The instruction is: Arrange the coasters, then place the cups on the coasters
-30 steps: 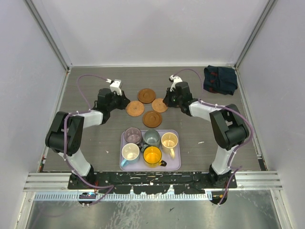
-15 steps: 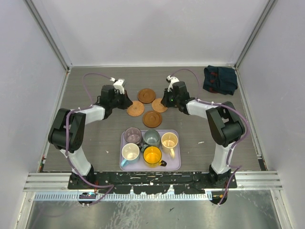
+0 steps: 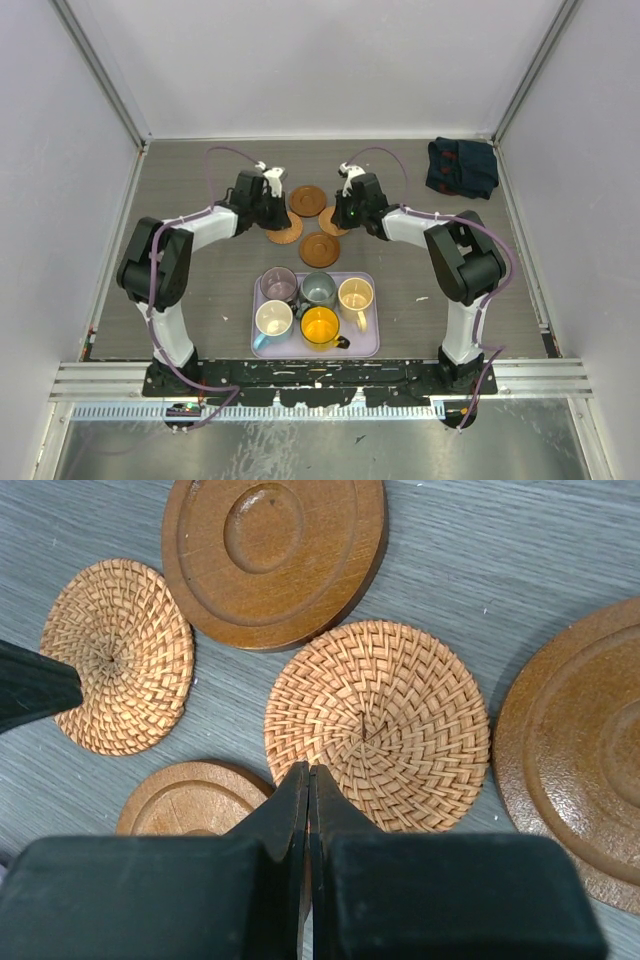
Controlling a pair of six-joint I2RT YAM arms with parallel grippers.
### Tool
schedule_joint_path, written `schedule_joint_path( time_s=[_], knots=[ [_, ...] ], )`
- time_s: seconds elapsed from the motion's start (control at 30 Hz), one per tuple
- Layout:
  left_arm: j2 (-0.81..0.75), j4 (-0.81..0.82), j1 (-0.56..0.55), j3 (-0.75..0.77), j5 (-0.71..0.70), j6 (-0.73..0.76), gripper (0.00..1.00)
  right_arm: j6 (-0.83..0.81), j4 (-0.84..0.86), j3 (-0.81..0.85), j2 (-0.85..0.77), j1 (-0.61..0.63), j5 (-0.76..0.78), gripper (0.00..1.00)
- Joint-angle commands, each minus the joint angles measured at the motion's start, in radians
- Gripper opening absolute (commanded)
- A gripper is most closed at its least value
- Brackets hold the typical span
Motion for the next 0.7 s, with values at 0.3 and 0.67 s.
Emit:
schedule_joint_path(
  time_s=[0.3,0.67],
  knots=[
    [0.117,0.11,-0.052,0.187,0.026,-0.044,0.07,0.0,-0.007,-0.009,-0.031,0.016,0.056,0.01],
    [0.279,-0.152,-0.052,0.471,-0.113,-0.028,0.08,-0.015,-0.019,-0.008,-0.035,0.015,0.076,0.01]
  ],
)
